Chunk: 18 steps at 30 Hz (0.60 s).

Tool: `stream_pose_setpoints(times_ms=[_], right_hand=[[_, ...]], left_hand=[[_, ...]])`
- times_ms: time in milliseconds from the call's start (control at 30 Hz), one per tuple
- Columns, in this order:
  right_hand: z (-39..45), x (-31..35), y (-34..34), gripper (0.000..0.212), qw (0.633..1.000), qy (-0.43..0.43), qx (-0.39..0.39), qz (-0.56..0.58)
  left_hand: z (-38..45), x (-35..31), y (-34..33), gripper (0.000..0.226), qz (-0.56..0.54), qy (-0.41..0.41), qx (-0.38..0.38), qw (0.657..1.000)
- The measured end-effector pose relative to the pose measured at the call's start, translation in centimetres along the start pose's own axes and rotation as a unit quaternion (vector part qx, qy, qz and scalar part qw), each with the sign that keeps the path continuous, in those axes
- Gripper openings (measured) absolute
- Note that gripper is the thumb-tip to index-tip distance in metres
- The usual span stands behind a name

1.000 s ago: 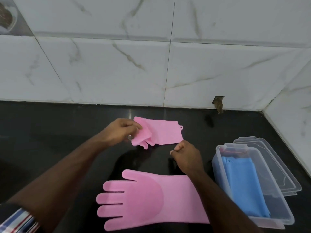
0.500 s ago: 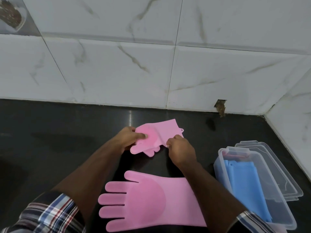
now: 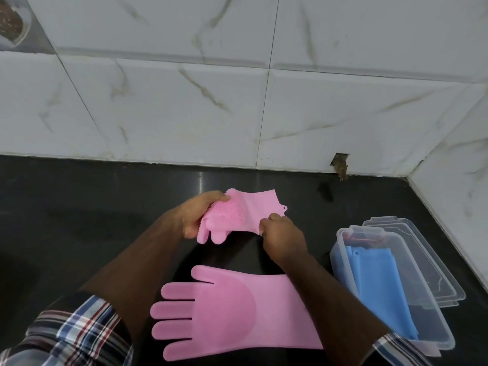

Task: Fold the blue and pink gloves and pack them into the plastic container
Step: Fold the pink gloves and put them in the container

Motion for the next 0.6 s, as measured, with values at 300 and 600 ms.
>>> stream_pose_setpoints(times_ms=[300, 600], right_hand=[[-0.4, -1.4, -0.5, 0.024, 0.984, -0.075, 0.157, -0.022], [-1.2, -7.1, 1.7, 0.017, 0.984, -0.152, 0.053, 0.072]], left_hand=[[-1.0, -3.2, 10.0, 0.074, 0.386, -0.056, -0.287, 0.875], [0.7, -2.0, 9.1, 0.043, 0.611, 0.014, -0.273, 0.743]])
Point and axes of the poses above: each hand's wrist, its own z-axis towards the middle knuckle, its own y-axis out of the back of the hand, x = y × z, the point moved 10 cm from there along z, towards the middle knuckle, and after that the axes turned 10 degrees about z, right-handed, at the moved point
